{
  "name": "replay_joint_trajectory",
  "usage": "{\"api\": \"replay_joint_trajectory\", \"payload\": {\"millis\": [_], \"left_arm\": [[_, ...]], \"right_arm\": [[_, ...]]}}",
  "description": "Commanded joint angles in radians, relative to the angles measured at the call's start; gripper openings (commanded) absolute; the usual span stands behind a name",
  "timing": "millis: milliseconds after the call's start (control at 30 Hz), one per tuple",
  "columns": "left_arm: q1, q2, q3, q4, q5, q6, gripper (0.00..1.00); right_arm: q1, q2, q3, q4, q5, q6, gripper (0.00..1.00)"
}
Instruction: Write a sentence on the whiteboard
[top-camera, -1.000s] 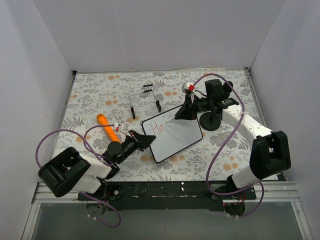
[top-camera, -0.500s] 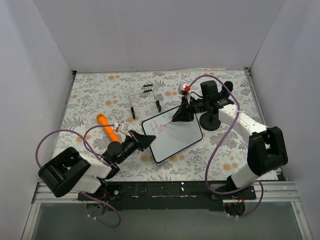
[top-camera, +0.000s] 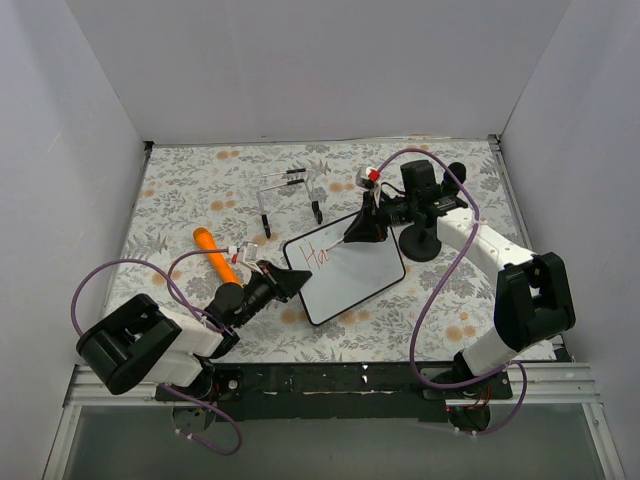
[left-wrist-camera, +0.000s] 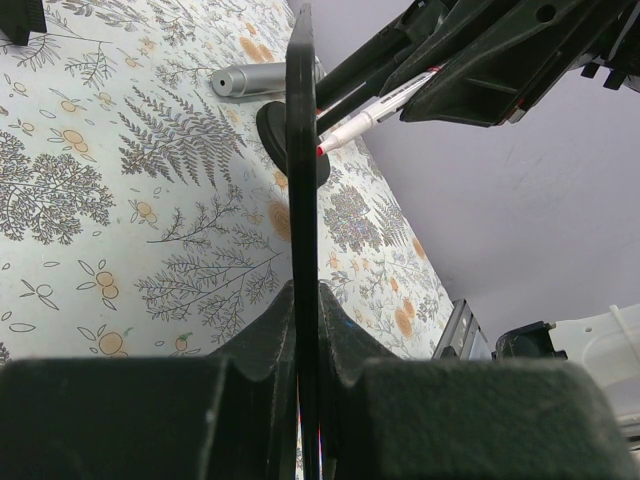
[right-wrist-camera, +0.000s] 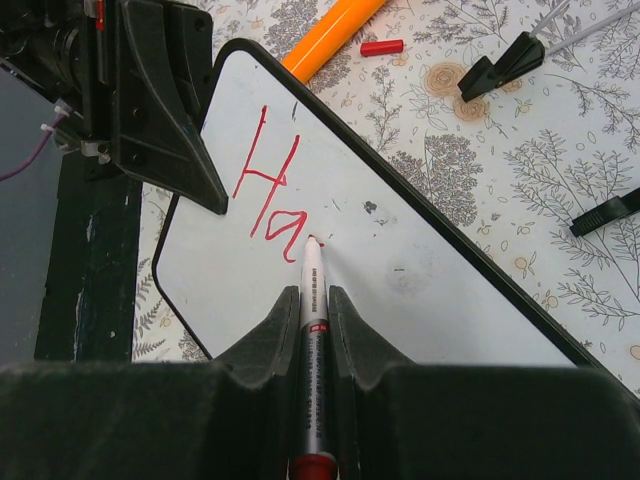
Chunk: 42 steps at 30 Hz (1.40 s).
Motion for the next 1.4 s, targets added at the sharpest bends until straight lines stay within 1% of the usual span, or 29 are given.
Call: {"api": "replay_joint_trajectory", "payload": {"millis": [0,267,467,567,1067,1267,1367], "left_arm": [[-0.007,-0.011,0.014,0.135,0.012,0.021,0.0],[-0.007,-0.011,0.017,0.134,0.012,0.023,0.0],[-0.007,-0.016,0.014,0.135,0.009,0.023,0.0],[-0.007,-0.016,0.012,0.137,0.005,0.023,0.0],[-0.007,-0.022,0.004,0.131,-0.005,0.023,0.0],[-0.007,-0.016,0.006,0.137,-0.002,0.021,0.0],[-0.007,-0.01,0.001,0.14,-0.001,0.021,0.0]], "right_arm": [[0.002,0.003,0.045,0.045,0.012,0.006,0.01],[0.002,0.008,0.042,0.039,0.019,-0.003,0.01],[0.002,0.006,0.027,-0.016,0.014,-0.054,0.01],[0.002,0.006,0.013,-0.056,0.014,-0.085,0.01],[0.002,-0.023,-0.074,-0.114,0.011,-0.138,0.01],[0.0,-0.032,-0.064,-0.117,-0.003,-0.14,0.01],[0.002,-0.04,-0.025,-0.116,-0.014,-0.128,0.01]]}}
